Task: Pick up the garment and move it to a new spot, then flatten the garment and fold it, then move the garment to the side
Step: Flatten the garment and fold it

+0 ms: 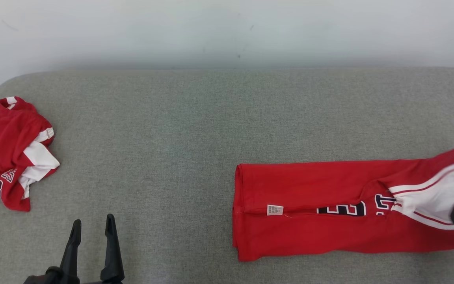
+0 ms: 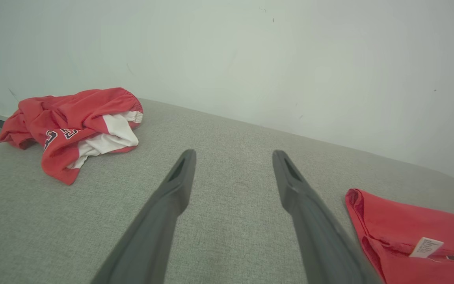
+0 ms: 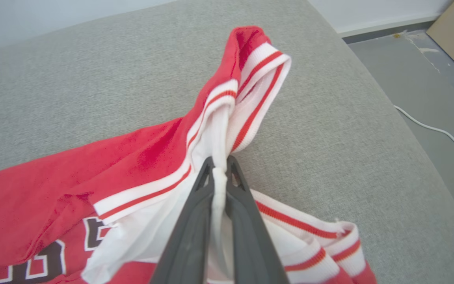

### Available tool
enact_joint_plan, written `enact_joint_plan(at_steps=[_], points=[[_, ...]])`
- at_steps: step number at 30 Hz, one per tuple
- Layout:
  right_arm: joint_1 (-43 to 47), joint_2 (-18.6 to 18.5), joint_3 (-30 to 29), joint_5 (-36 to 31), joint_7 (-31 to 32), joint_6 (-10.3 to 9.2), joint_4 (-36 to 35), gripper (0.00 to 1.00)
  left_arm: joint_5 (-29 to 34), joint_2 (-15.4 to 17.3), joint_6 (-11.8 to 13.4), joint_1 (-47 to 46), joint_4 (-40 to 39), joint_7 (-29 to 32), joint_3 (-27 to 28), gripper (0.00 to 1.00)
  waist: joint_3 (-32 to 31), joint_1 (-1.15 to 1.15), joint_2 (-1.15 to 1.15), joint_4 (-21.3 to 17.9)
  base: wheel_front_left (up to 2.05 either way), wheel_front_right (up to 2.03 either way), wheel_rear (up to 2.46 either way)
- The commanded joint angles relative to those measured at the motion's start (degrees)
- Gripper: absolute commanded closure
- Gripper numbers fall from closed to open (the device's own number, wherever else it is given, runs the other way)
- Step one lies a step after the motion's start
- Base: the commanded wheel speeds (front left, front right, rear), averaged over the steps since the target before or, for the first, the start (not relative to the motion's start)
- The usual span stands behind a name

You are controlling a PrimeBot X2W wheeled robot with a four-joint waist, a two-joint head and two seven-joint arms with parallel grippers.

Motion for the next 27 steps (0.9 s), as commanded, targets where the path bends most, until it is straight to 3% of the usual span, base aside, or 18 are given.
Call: enact_joint_plan(at_steps=[1, 9, 13, 18, 27], points=[[0.5, 1.7, 2.0, 1.8, 0.5, -0.14, -2.3, 1.0, 0.1, 0.0, 0.2, 0.4, 0.0, -0.1, 0.2, 0.0, -0.4, 0.0, -0.01, -0.4, 0.0, 0.0, 0.0], [4.6, 6.4, 19.6, 9.1, 5.9, -0.14, -14.8, 1.0, -0.1, 0.0, -0.1, 1.0, 0.3, -0.1, 0.1, 0.0, -1.6, 0.0, -0.01, 0.1, 0.0, 0.0, 0.0], [5.1, 8.2, 27.1, 11.5, 7.3, -0.14, -17.4, 1.0, -0.3, 0.0, -0.3, 1.1, 0.2, -0.1, 0.3, 0.0, -1.6, 0.0, -0.01, 0.5, 0.0, 0.0, 0.0], [2.9, 10.8, 34.1, 13.3, 7.3, -0.14, -15.9, 1.0, -0.4, 0.0, -0.5, 0.8, 0.3, -0.1, 0.3, 0.0, -1.1, 0.0, -0.01, 1.2, 0.0, 0.0, 0.0], [-2.3, 15.3, 38.7, 15.0, 4.2, -0.13, -6.8, 1.0, -0.6, 0.0, -0.9, 0.2, 1.0, -0.1, -0.7, 0.0, -0.2, 0.0, -0.01, 2.9, 0.0, 0.0, 0.0]])
